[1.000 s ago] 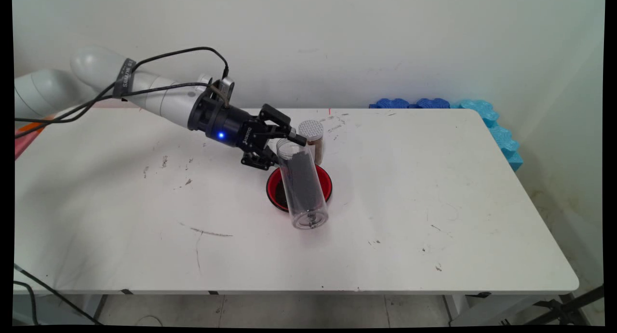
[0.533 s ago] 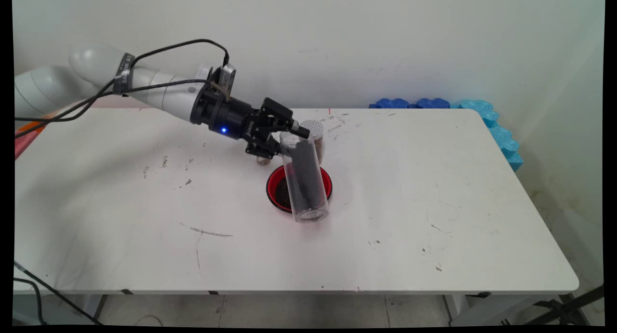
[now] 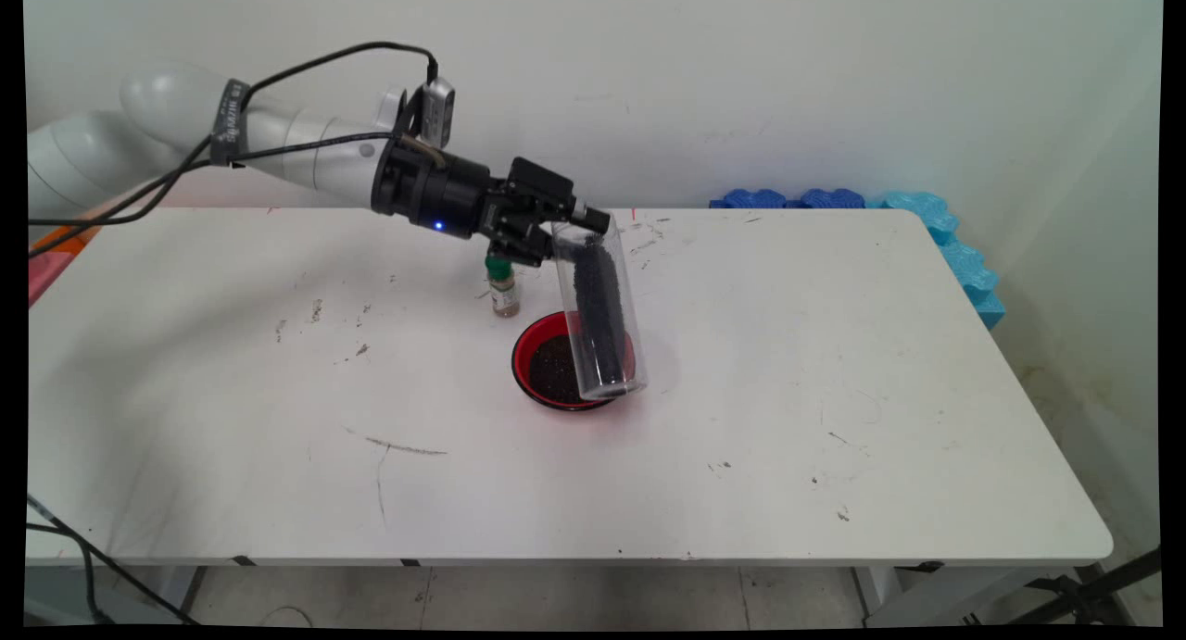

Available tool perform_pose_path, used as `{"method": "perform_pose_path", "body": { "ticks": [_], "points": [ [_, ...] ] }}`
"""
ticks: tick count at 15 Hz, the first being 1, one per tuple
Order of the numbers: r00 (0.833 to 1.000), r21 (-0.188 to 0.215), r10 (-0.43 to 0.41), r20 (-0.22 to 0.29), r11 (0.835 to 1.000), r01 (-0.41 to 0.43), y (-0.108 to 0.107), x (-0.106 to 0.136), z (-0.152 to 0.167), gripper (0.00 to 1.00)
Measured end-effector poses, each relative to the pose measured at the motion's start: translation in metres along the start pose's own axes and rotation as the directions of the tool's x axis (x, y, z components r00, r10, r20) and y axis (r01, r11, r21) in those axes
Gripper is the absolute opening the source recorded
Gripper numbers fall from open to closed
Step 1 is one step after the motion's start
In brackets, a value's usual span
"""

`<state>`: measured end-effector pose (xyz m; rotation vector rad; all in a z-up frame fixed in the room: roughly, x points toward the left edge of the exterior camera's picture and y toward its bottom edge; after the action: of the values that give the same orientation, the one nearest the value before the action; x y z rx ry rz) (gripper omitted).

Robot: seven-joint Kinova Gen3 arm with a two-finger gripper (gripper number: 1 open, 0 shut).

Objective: Pour the black seasoning powder in the red bowl

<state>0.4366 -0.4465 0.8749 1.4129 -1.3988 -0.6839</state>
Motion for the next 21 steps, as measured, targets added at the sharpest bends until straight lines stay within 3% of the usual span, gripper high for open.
{"method": "perform_pose_path", "body": {
  "ticks": [5, 11, 14, 17, 21],
  "points": [
    [0.990, -0.014, 0.137, -0.017, 0.990, -0.138, 0.016, 0.000, -0.001, 0.00],
    [0.946, -0.038, 0.321, -0.032, 0.946, -0.322, 0.043, -0.002, -0.002, 0.00],
    [0.910, -0.048, 0.412, -0.037, 0.909, -0.414, 0.056, -0.003, -0.001, 0.00],
    [0.864, -0.056, 0.502, -0.035, 0.862, -0.504, 0.068, -0.005, 0.002, 0.00],
    [0.762, -0.060, 0.647, -0.020, 0.760, -0.647, 0.086, -0.010, 0.010, 0.00]
  ]
}}
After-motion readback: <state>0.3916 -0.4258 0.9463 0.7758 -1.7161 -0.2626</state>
